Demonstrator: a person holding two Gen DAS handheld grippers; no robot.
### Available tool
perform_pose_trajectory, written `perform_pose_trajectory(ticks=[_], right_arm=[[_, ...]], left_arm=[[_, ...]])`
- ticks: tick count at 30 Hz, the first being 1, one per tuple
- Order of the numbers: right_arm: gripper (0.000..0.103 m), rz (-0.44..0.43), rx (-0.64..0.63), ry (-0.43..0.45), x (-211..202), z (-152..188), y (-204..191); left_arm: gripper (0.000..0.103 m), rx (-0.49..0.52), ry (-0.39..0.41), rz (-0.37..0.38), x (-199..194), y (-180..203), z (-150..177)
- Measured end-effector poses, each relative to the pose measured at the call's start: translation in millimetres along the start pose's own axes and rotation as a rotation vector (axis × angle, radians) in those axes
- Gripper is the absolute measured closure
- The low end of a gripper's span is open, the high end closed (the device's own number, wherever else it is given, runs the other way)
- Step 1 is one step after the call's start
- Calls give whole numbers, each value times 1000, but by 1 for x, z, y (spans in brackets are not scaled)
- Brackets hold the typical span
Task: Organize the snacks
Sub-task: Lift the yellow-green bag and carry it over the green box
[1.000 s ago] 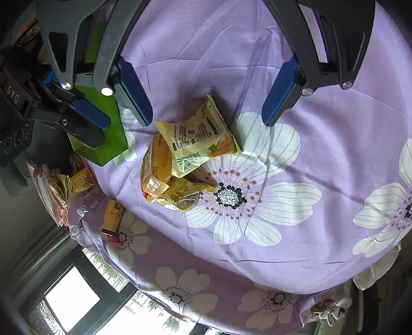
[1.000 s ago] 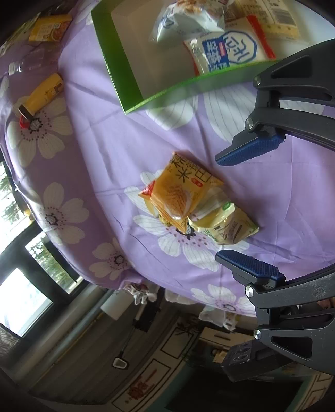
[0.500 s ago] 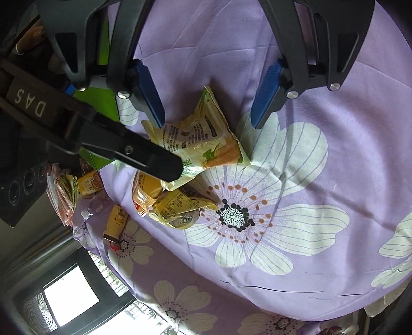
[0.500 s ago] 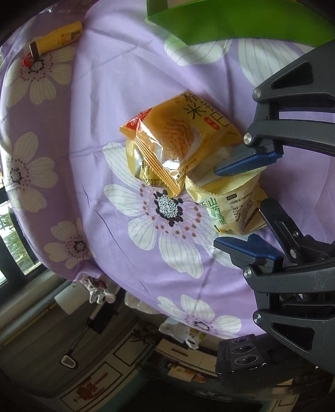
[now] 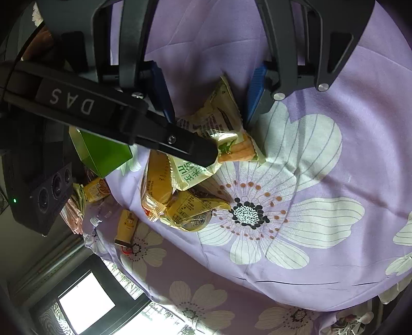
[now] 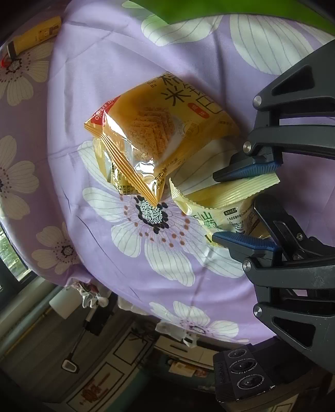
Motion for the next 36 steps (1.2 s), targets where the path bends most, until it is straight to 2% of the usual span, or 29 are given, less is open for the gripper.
perform_pose_trajectory(ticks=[6,20,31,36], right_arm=[[62,-24,-1,0,-8,13,-6],[62,-50,43,26,-49,63,-8],[62,16,-4,127,-109,84,0],[62,33,-18,184,-138,83,2]], left_arm=[[57,38,-14,-3,-11,12,12],[57,118,-48,-22,-39,48,58],[58,206,-43,11,-50,103,76],[58,251,-6,14,-61,129,76]])
Point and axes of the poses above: each gripper's, at about its wrist camera, not at the fingertips, and x roughly the way its jaws point, y to its right, z to its underside, the point moved 8 cm from there along x, roughly the way its jaws point, and after that the axes turned 4 degrees about z, right-handed, at the moved point
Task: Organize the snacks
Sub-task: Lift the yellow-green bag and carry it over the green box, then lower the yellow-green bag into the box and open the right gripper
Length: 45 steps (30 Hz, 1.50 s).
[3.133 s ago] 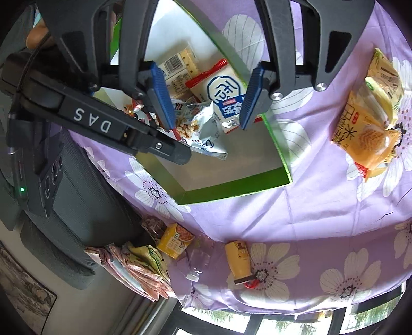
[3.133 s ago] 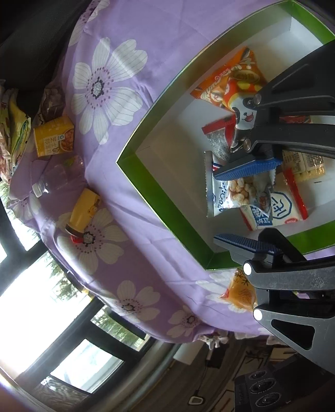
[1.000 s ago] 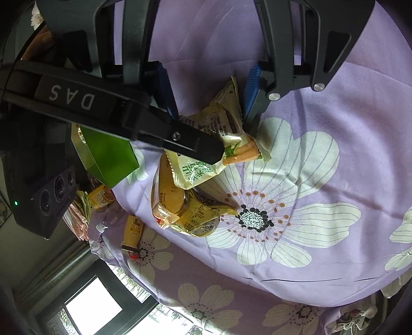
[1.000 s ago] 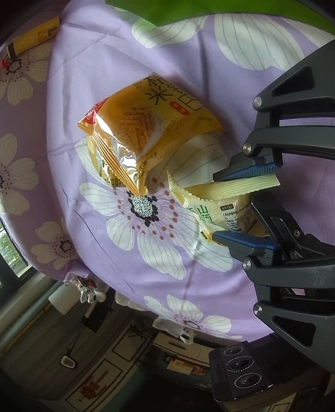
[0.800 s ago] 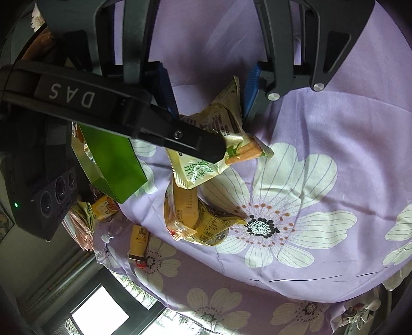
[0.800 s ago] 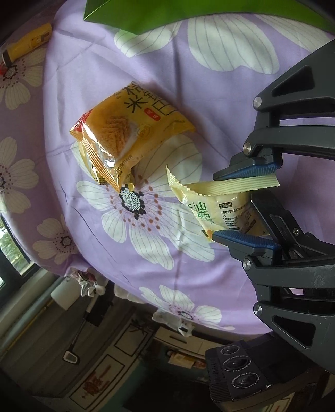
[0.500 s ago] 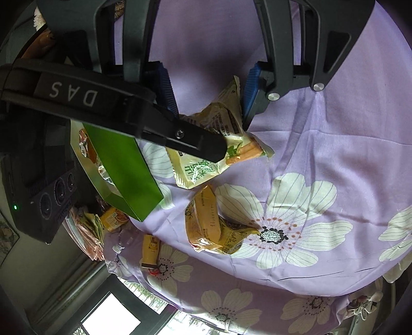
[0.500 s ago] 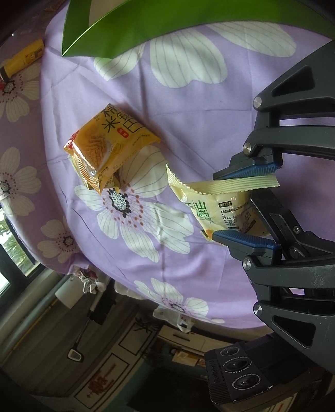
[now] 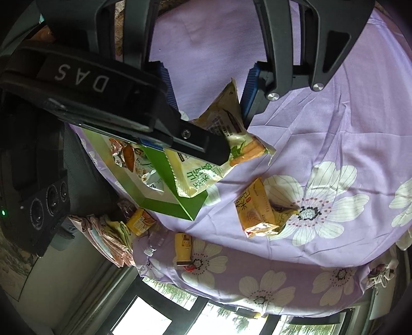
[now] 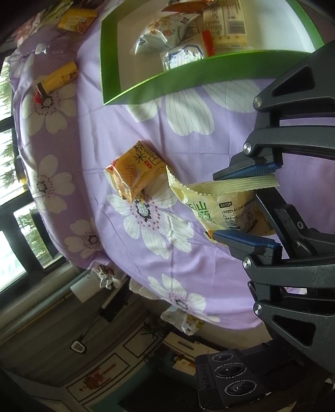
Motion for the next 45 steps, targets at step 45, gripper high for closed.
perform_pose_trajectory(ticks=[45], right_arm=[[62,228,556,130,-78,7,201]], left_arm=[[58,191,-278,184,133,139,3]])
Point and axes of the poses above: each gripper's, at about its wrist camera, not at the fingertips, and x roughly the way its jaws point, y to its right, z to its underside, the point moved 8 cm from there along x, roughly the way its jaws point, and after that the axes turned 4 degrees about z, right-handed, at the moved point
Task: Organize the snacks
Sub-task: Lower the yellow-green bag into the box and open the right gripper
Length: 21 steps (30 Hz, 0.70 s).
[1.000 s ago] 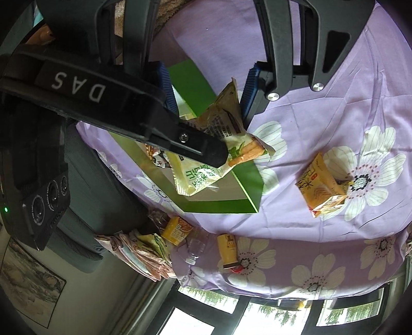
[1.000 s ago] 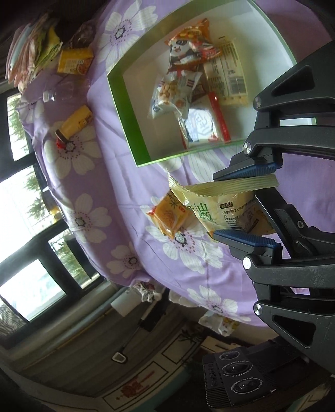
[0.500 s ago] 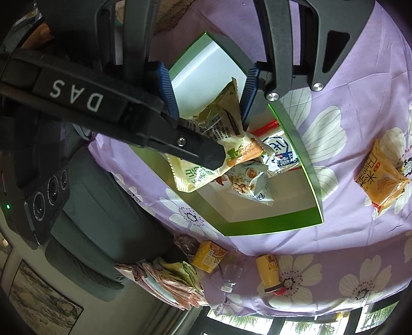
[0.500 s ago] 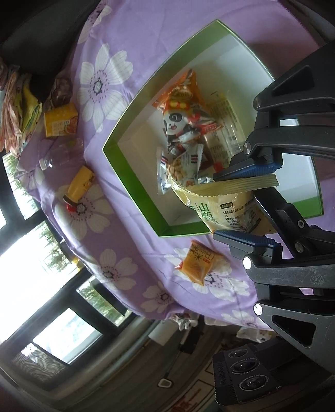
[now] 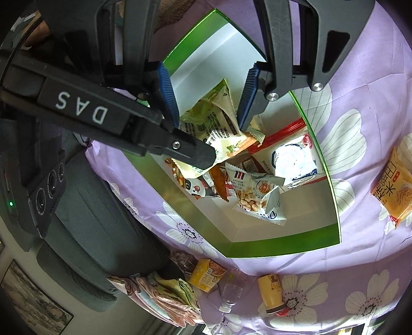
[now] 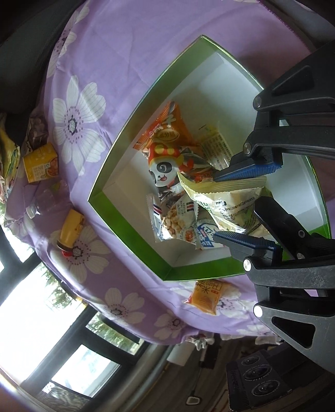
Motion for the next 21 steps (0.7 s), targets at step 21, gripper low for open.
perform_pose_trajectory(ticks=[21], right_arm=[[41,25,-6,168,-26,-15,-10]], left_arm=[[49,-25,106,-72,-67,-27,8]])
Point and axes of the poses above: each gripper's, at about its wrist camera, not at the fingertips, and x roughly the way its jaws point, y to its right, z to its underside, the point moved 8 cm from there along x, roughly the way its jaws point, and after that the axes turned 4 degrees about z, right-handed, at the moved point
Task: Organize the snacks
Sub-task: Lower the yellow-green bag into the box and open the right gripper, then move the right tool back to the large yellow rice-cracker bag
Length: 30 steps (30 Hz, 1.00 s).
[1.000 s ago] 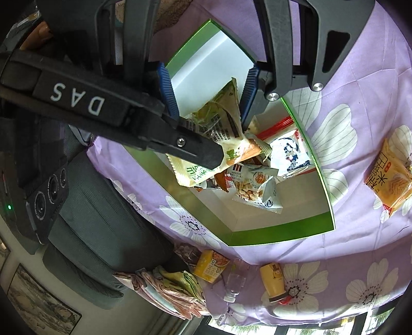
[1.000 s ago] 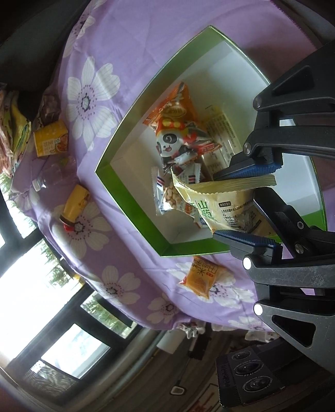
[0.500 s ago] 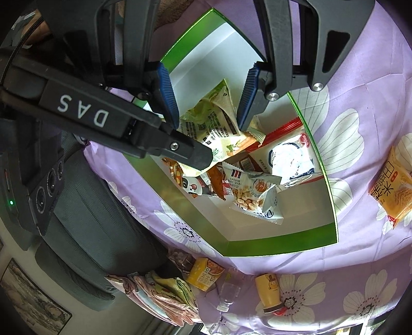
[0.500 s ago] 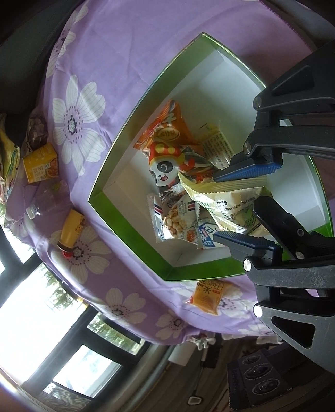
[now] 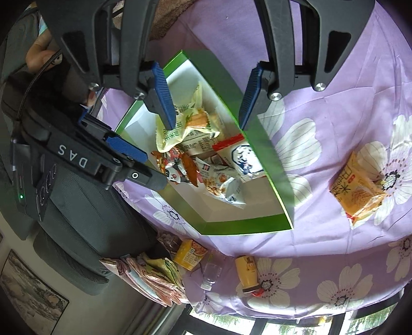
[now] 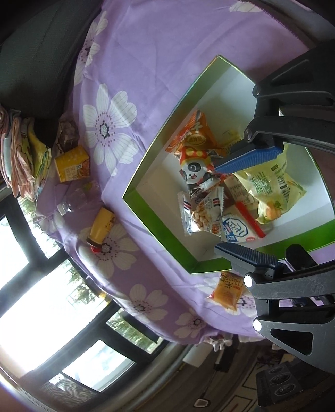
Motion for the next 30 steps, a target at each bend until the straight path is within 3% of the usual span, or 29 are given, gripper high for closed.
perform_pose_trajectory(ticks=[6,9,13,16,23,30], right_arm=[[25,-23,-52,15,-1,4,-20],[23,-27,-88,35,-2,6,-31],[18,-23,-133,41,2,11,-45],[18,-20,-160,34,6,16,-55],[18,3,-229,53,14,29,-78],[18,-36,-294,60,24,46,-109]], left_arm=[[25,-44,79,-61,-43,-38,-2],[14,-65,108,-102,-64,-61,3],[14,-147,125,-183,-88,-102,9],[13,-195,105,-194,-101,-131,14],[14,-334,162,-290,-128,-200,40],[14,-410,168,-328,-141,-234,49]])
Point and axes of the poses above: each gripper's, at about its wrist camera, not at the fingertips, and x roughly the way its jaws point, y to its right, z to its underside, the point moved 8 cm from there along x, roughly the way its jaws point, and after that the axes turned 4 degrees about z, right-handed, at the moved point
